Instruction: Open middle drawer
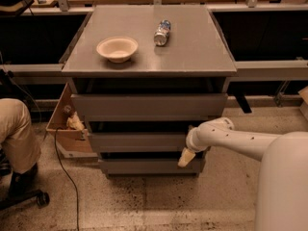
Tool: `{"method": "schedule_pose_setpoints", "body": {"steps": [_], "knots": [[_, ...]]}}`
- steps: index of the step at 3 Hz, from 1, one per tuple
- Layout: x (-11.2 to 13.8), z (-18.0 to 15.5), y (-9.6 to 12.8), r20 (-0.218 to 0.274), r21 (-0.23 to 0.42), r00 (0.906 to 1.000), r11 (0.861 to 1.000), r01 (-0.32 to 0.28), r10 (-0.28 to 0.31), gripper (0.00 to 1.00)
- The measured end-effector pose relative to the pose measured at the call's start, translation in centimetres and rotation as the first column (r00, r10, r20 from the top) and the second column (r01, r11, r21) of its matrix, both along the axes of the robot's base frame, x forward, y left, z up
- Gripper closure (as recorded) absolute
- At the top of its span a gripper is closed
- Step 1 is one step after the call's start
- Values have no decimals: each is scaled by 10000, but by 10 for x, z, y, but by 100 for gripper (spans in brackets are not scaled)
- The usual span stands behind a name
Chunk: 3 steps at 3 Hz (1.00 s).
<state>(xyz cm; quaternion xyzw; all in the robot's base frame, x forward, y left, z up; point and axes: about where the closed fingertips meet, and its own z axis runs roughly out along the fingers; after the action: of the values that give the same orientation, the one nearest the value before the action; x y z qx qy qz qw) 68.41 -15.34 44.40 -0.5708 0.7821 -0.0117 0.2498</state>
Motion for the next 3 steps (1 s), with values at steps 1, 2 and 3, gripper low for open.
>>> {"method": "schedule_pose_setpoints", "body": {"steps": [1, 2, 3], "knots": [[14, -13, -1, -29, 300, 9999, 9995, 117, -116, 26], [12, -29, 2, -285, 585, 9995, 9982, 119, -102, 48], [12, -24, 2, -311, 610, 9995, 9981, 116, -97, 71]]}}
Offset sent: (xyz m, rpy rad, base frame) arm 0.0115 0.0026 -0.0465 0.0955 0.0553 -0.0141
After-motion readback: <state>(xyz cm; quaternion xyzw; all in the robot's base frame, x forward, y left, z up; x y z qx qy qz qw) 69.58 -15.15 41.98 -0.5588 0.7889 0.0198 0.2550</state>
